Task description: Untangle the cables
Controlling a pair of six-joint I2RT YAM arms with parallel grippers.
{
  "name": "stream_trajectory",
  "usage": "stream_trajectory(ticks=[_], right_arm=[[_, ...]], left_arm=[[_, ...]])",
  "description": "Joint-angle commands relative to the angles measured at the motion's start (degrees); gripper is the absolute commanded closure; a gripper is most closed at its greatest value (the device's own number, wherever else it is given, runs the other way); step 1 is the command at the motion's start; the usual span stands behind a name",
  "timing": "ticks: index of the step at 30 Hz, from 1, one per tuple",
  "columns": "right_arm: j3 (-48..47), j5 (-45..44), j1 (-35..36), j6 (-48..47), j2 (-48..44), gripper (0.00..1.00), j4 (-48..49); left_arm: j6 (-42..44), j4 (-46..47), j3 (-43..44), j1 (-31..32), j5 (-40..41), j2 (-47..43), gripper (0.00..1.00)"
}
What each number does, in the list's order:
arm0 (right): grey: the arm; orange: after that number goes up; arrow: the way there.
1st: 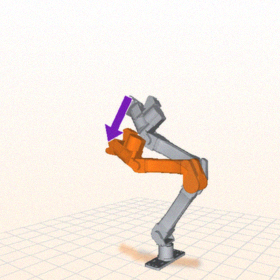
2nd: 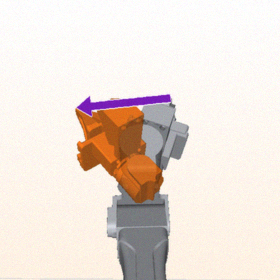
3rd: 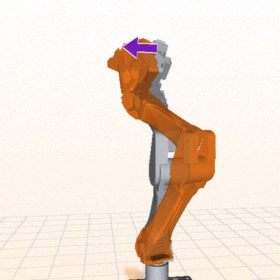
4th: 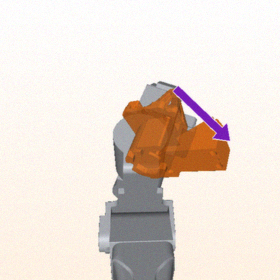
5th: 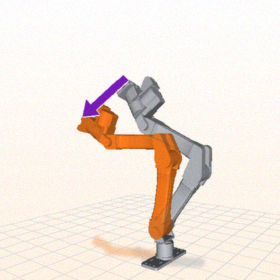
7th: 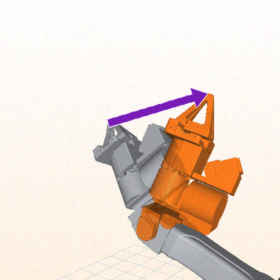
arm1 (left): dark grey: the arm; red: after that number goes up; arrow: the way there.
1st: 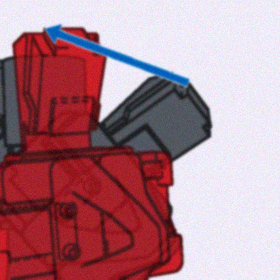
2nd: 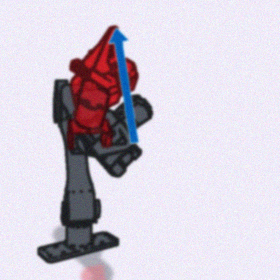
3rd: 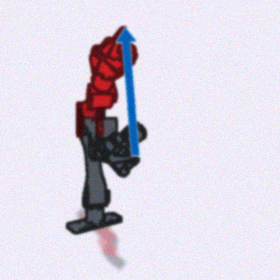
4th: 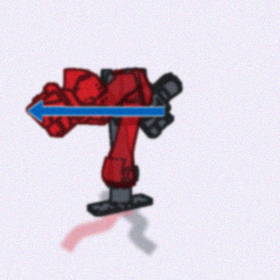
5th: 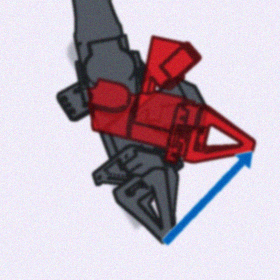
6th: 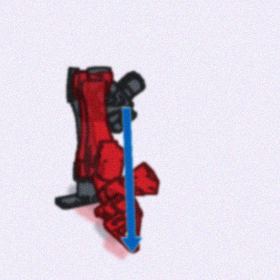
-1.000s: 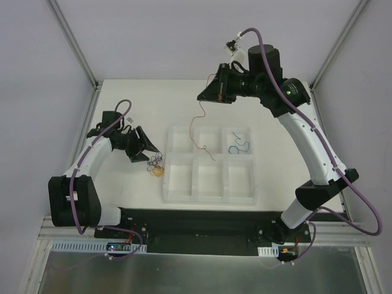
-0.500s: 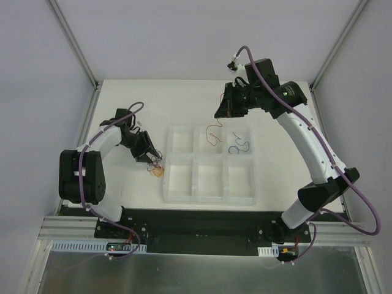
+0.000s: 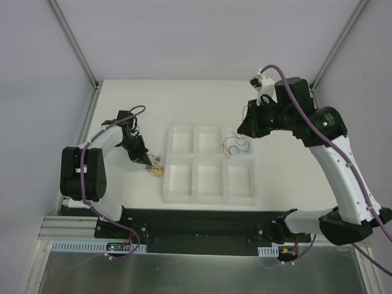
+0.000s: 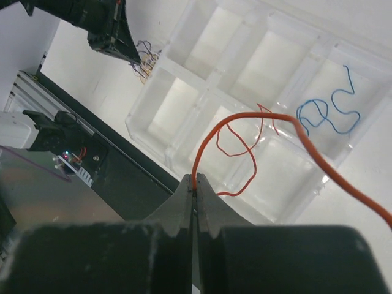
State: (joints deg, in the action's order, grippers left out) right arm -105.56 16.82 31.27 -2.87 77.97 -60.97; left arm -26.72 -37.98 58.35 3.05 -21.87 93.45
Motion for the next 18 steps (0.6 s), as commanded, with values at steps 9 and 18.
stream_trajectory(ticks=[9,18], right_arm=[[20.5,-4.9,-0.2,1.1,-12.5,1.0,4.4],[37.4,-3.6,-0.3,4.2,-11.8,1.0,8.3]], left_arm=[[1.8,-5.7,3.9,0.3,4.4,-5.9,0.83],[1.5,-5.7,3.2,0.3,3.3,-7.2,0.97]])
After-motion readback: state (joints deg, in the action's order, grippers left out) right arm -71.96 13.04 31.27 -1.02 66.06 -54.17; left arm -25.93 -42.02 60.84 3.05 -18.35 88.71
